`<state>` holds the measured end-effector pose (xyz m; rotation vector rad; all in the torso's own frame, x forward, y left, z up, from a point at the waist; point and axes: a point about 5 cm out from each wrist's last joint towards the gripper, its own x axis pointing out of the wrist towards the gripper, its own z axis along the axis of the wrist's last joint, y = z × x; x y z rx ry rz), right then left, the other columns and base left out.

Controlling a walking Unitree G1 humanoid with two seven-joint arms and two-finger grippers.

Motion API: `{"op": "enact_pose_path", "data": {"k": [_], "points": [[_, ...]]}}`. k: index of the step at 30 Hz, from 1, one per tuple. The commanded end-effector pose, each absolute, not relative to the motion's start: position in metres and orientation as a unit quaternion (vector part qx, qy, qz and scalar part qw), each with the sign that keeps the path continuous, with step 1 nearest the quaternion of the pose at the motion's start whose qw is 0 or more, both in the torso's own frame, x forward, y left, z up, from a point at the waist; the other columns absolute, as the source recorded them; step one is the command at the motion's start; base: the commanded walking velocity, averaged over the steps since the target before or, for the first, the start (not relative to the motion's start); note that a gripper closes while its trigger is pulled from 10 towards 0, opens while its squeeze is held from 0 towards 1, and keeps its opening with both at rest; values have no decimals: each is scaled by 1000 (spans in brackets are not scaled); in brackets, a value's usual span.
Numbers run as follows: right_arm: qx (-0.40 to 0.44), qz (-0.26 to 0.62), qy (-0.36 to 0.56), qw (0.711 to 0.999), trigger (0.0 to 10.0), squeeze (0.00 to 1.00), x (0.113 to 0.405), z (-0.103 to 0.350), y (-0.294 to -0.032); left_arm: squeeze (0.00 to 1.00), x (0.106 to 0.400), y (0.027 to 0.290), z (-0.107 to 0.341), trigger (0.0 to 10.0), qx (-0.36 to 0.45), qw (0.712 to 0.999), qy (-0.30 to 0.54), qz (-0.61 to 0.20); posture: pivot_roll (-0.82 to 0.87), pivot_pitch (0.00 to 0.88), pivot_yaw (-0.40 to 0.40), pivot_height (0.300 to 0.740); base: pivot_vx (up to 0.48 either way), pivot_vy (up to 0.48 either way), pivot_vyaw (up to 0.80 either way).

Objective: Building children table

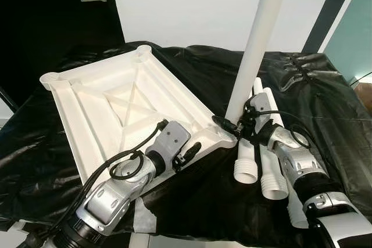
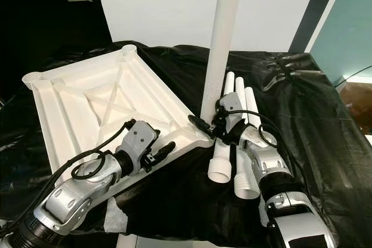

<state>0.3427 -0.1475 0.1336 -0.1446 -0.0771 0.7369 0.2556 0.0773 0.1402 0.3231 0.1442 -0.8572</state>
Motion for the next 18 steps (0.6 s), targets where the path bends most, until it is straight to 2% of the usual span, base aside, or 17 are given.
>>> {"op": "enact_pose_path", "data": {"k": [1,11,18], "points": [[-56,335,-15,940,10000,0,343,125,-153,0,246,73,134,10000,151,847,95,-500,12,0,-11,740,0,0,0],[-39,249,-6,968,10000,0,345,120,-147,0,245,73,135,10000,152,846,96,-502,10,0,-15,740,0,0,0],[3,90,0,996,10000,0,339,115,-120,0,249,74,138,10000,148,856,90,-487,17,0,-20,740,0,0,0]]}}
